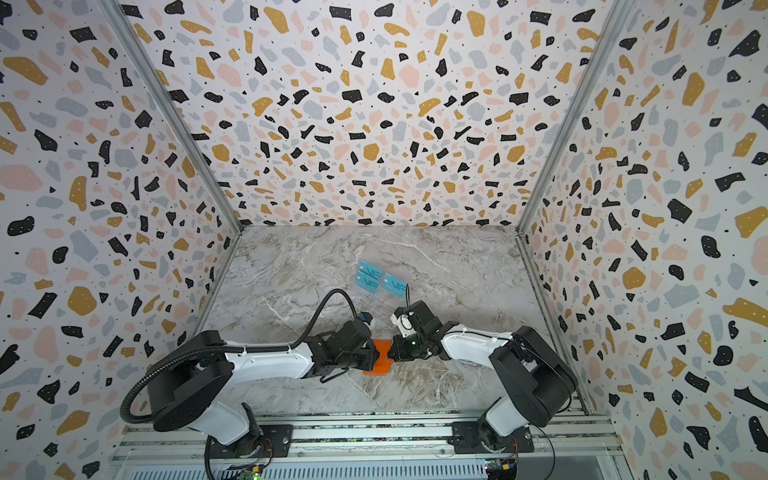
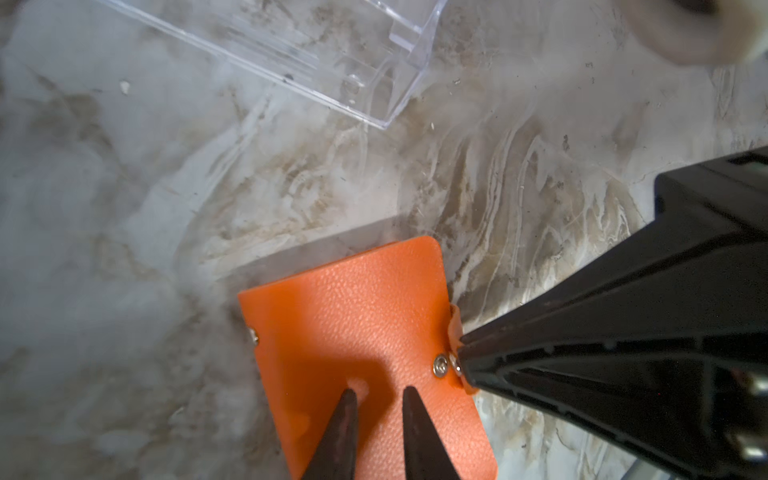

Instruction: Put the credit cards into the card holder

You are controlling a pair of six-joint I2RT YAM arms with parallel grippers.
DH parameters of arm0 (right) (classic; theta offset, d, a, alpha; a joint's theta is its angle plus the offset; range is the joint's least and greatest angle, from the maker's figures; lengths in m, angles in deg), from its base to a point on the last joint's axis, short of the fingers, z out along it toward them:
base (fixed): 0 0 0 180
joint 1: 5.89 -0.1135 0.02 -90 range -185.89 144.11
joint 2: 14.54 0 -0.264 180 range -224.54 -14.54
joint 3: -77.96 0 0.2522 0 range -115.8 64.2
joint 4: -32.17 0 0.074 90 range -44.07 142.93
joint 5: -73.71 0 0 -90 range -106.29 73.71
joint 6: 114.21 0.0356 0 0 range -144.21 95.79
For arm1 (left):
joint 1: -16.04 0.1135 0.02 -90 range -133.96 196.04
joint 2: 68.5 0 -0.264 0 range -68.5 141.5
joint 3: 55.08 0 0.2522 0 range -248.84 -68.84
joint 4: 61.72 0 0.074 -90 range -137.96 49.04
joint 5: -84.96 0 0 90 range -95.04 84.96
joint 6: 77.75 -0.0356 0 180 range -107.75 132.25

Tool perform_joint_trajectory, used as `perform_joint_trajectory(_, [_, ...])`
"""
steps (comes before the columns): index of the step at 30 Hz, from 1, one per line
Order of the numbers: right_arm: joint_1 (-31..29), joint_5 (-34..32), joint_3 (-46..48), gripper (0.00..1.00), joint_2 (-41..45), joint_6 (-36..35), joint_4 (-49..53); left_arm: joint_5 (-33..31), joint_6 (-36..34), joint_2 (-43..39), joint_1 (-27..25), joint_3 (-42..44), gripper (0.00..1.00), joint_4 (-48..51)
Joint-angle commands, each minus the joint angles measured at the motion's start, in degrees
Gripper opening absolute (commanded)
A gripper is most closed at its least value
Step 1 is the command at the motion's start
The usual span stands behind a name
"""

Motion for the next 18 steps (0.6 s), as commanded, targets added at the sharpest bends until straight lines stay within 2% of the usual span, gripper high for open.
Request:
perform_joint_trajectory(1, [-0.79, -0.47, -2.05, 0.00, -0.97, -0.89, -1.87, -1.64, -0.16, 1.64, -0.02, 1.14, 0.24, 6.04])
perform_joint_trajectory(14, [-3.24, -6.02, -5.24, 0.00, -3.51, -3.32, 4.40, -1.59, -0.36, 1.67, -0.02, 1.34, 0.24, 5.83])
perform_joint_trajectory(18, [-4.95, -9.00, -7.29, 0.00, -4.49, -4.94, 9.00, -1.67, -0.41, 1.30, 0.02, 1.27, 0.24, 6.03])
